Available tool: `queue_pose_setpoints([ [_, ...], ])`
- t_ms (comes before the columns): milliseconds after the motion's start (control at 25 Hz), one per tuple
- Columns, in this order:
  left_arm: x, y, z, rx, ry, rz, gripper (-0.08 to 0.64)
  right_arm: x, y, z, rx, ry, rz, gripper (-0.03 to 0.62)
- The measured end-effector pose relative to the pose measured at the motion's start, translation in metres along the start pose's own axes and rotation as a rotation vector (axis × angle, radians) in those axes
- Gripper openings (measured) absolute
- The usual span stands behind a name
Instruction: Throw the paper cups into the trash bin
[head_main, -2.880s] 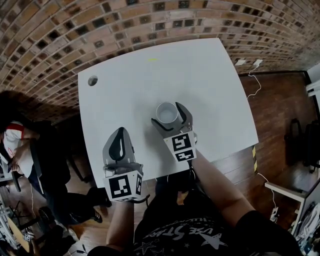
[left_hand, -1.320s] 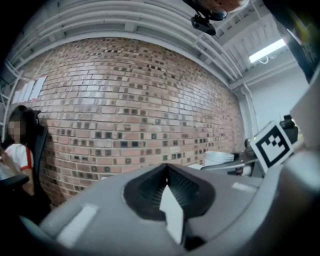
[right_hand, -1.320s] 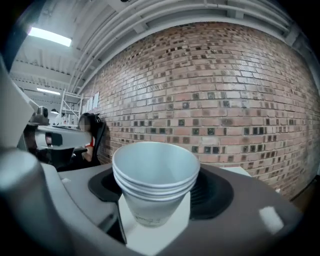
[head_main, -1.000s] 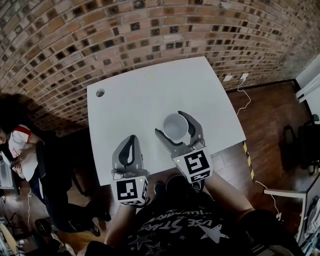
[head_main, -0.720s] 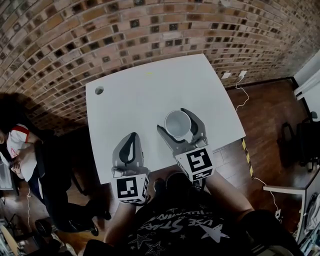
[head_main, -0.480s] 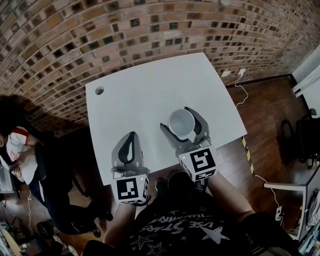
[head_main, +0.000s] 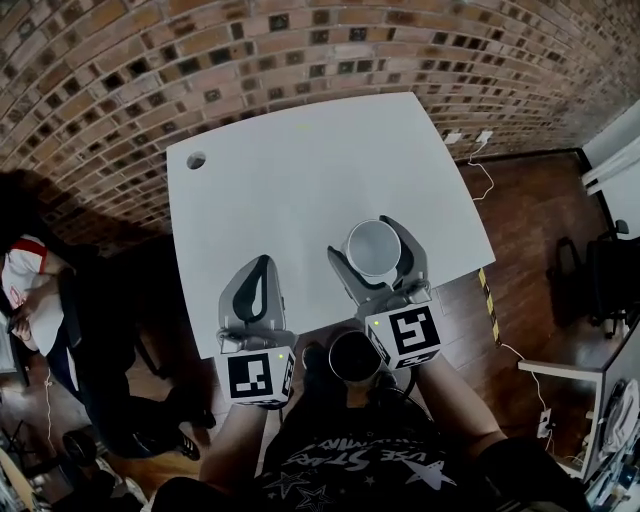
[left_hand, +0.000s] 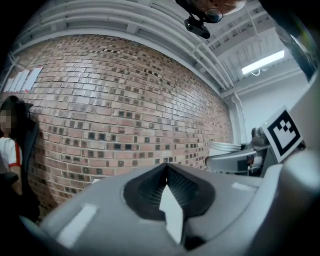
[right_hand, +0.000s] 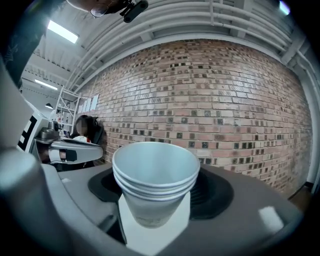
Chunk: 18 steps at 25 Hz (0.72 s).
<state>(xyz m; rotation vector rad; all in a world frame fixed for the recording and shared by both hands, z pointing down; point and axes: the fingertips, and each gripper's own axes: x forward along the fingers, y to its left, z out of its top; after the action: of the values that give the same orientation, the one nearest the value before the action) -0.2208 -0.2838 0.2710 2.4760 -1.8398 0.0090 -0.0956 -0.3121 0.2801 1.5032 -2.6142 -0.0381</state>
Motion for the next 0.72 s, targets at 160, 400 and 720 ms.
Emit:
queue_pose_setpoints([
  [160, -0.015, -0.007, -0.002, -0.016, 0.0, 0.031, 0.005, -0.013, 0.002, 0.001, 0.02, -0.014, 0.025, 0.368],
  [400, -0.052, -0.041, 0.006, 0.007, -0.03, 0.129, 0.005, -0.062, -0.005, 0.005, 0.03, -0.056, 0.074, 0.368],
  [720, -0.125, -0.121, 0.027, 0.073, -0.066, 0.216, 0.005, -0.168, -0.021, 0.007, 0.071, -0.108, 0.141, 0.368],
])
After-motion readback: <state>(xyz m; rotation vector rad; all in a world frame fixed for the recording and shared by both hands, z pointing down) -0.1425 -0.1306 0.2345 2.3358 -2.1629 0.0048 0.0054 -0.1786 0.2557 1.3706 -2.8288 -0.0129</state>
